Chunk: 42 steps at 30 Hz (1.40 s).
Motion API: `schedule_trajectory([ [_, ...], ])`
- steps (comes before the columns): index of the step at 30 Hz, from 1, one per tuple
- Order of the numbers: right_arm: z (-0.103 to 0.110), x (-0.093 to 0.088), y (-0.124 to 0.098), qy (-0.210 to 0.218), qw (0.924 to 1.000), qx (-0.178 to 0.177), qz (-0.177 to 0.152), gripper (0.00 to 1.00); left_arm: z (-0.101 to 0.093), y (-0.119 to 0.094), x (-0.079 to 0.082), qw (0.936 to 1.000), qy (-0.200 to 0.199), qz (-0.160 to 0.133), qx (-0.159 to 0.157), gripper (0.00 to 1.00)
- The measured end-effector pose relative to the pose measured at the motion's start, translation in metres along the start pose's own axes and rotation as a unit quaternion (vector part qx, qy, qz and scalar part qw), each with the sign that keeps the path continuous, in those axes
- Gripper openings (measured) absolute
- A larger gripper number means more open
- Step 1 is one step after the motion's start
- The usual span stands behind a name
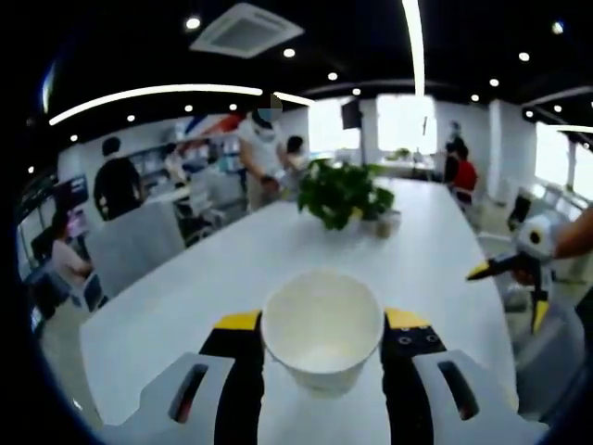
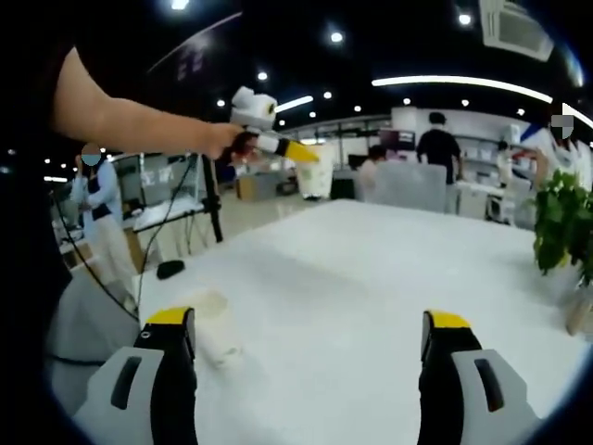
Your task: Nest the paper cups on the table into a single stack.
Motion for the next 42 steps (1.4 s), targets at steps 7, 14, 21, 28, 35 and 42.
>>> schedule_trajectory([
  [7, 0.004, 0.0, -0.001, -0.006, 1.0, 0.004, 0.002, 1.0, -0.014, -0.009, 0.002, 0.9999, 0.006, -0.004, -0.007, 0.47],
  [14, 0.008, 0.003, -0.005, -0.012, 0.9999, 0.004, 0.0, 1.0, -0.035, -0.018, -0.002, 0.9999, 0.014, 0.001, -0.009, 0.47],
  [21, 0.013, 0.004, -0.008, -0.015, 0.9999, 0.006, -0.001, 1.0, -0.055, -0.027, -0.009, 0.9997, 0.02, 0.007, -0.014, 0.46],
  [28, 0.018, 0.005, -0.011, -0.019, 0.9998, 0.006, -0.001, 1.0, -0.073, -0.039, -0.011, 0.9996, 0.021, 0.002, -0.021, 0.46],
  [35, 0.022, 0.005, -0.013, -0.021, 0.9997, 0.008, -0.002, 1.0, -0.085, -0.051, -0.013, 0.9996, 0.019, -0.003, -0.022, 0.46],
  [42, 0.025, 0.004, -0.017, -0.021, 0.9998, 0.006, -0.005, 1.0, -0.1, -0.062, -0.014, 0.9995, 0.015, -0.011, -0.025, 0.46],
])
Point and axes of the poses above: the point that each gripper's makers call its tool centre point, and the gripper's own axes: y roughly forward along the fingers, z roughly to its left, x roughly out of its top, the point moved 5 cm from there along -y, roughly backward along the fingers, and after that the axes turned 9 degrees about x, right-handed, at the moved point
